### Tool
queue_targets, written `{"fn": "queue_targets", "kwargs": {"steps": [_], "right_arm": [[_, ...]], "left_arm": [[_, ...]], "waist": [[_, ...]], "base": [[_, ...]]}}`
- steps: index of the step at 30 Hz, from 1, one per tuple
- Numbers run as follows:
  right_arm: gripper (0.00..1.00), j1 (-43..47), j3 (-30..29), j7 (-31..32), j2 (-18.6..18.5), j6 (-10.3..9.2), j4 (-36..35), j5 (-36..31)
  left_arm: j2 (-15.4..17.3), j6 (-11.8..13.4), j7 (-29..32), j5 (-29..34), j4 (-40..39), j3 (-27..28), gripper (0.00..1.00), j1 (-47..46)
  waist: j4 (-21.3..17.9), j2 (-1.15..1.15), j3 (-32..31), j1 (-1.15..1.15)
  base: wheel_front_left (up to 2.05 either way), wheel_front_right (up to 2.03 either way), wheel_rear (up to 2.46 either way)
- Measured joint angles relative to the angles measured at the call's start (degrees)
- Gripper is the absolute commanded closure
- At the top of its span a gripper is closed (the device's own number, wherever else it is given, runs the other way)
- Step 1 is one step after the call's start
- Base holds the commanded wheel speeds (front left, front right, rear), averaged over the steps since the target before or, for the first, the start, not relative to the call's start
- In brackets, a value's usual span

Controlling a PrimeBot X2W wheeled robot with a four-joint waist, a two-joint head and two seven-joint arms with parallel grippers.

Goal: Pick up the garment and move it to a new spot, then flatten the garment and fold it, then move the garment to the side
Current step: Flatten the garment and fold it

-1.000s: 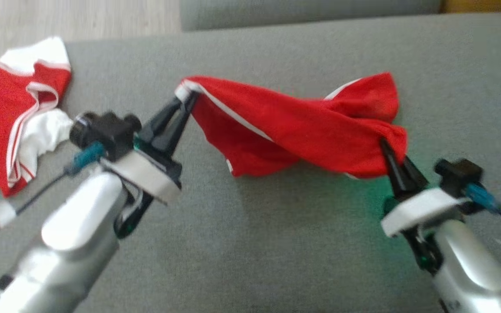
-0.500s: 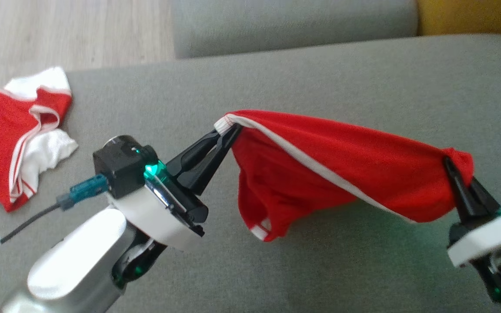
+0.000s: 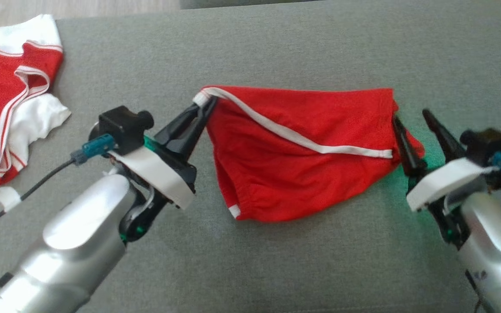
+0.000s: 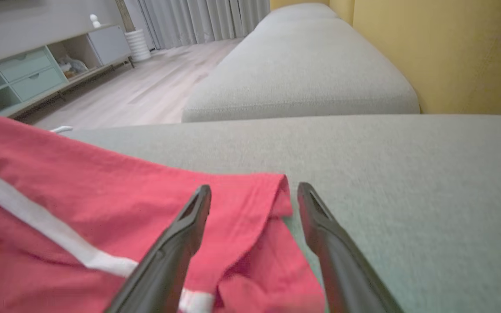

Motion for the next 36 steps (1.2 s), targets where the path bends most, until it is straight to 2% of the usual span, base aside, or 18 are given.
{"fn": "queue_targets", "kwargs": {"steps": [3,6,9,15,20,26,36], "right_arm": [[0.0,0.9,2.5,-1.6,-0.5,0.0,1.2,-0.5],[0.0,3.0,5.1,-2.0,-1.0,-0.01,-1.0,-1.5],[0.0,5.7,5.9,-2.0,-1.0,0.0,-3.6,-3.3],[0.0,7.5,6.4,-2.0,-0.5,0.0,-4.0,-5.7],[0.0,7.1,6.5,-2.0,0.3,-0.01,-2.6,-8.3],[0.0,6.7,8.0,-2.0,1.2,0.0,-0.2,-9.0],[0.0,3.6,7.1,-2.0,2.4,0.0,3.4,-9.4]], "left_arm": [[0.1,0.0,-1.7,-0.7,2.8,-0.2,1.0,-0.5],[0.3,0.0,-3.2,-1.6,4.2,-1.1,1.0,-0.9],[1.0,0.0,-4.2,-2.6,4.7,-2.0,1.0,-1.3],[2.1,0.0,-5.3,-3.9,5.3,-3.8,1.0,-1.7],[2.5,0.0,-5.9,-4.5,5.6,-5.1,1.0,-2.9],[2.5,0.0,-6.3,-5.5,5.9,-6.1,1.0,-3.9],[2.6,0.0,-6.8,-6.2,6.2,-7.7,1.0,-4.8]], "waist": [[-0.8,0.0,-0.2,-0.01],[-1.5,0.0,-0.4,-0.02],[-1.9,0.0,-0.3,-0.01],[-1.6,0.0,-0.2,-0.02],[-0.8,0.0,-0.1,-0.02],[-0.1,0.0,0.0,-0.02],[0.9,0.0,0.3,-0.02]], "base": [[0.0,0.0,0.0],[0.0,0.0,0.0],[0.0,0.0,0.0],[0.0,0.0,0.0],[0.0,0.0,0.0],[0.0,0.0,0.0],[0.0,0.0,0.0]]}}
